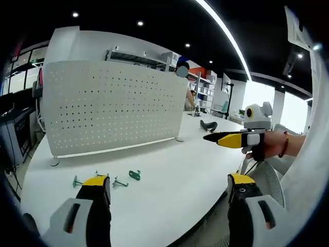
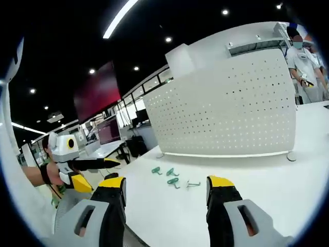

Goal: Insert the hook assembly into the mounting plate slot until the hook locks in place.

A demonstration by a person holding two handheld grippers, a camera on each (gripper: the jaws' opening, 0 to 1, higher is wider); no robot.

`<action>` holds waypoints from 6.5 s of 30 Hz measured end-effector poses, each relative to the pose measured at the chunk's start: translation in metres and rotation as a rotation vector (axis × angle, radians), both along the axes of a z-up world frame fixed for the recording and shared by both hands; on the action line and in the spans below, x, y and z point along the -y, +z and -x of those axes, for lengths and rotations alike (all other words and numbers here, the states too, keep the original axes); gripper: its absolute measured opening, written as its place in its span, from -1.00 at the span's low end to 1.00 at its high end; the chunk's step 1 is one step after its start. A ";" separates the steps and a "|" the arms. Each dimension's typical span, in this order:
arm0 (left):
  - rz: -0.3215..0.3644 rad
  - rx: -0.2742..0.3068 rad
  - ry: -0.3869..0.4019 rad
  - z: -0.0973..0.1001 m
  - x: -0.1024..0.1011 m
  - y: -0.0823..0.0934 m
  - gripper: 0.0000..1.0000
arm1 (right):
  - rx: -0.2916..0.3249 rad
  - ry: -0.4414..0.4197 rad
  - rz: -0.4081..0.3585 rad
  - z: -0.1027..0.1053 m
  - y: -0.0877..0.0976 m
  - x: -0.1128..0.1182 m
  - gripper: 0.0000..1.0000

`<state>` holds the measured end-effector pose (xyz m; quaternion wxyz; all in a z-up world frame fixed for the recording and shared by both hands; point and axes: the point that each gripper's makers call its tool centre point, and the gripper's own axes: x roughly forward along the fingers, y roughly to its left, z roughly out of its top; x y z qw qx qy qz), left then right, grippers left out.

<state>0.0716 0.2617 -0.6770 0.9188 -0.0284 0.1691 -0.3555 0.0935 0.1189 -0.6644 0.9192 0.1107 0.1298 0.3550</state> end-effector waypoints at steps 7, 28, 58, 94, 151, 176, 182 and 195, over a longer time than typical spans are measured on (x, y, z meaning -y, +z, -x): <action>0.010 -0.025 -0.009 -0.002 0.007 -0.004 0.90 | 0.003 -0.010 -0.002 0.003 0.001 0.007 0.28; 0.002 -0.082 0.008 -0.014 0.018 -0.026 0.82 | -0.024 -0.016 0.009 0.003 -0.008 0.016 0.27; 0.005 -0.180 0.009 -0.037 0.038 -0.056 0.59 | -0.041 -0.021 -0.002 0.002 -0.012 0.041 0.25; -0.096 -0.307 0.124 -0.095 0.047 -0.107 -0.04 | -0.099 0.005 -0.039 -0.012 -0.034 0.054 0.21; -0.228 -0.464 0.257 -0.162 0.054 -0.172 -0.50 | -0.155 -0.094 -0.037 -0.006 -0.051 0.084 0.21; -0.325 -0.435 0.219 -0.169 0.055 -0.175 -0.65 | -0.148 -0.121 -0.052 -0.004 -0.047 0.089 0.21; -0.375 -0.397 0.169 -0.173 0.061 -0.176 -0.65 | -0.148 -0.120 -0.050 -0.005 -0.048 0.089 0.21; -0.458 -0.315 0.054 -0.177 0.077 -0.174 -0.88 | -0.149 -0.136 -0.053 -0.005 -0.048 0.092 0.21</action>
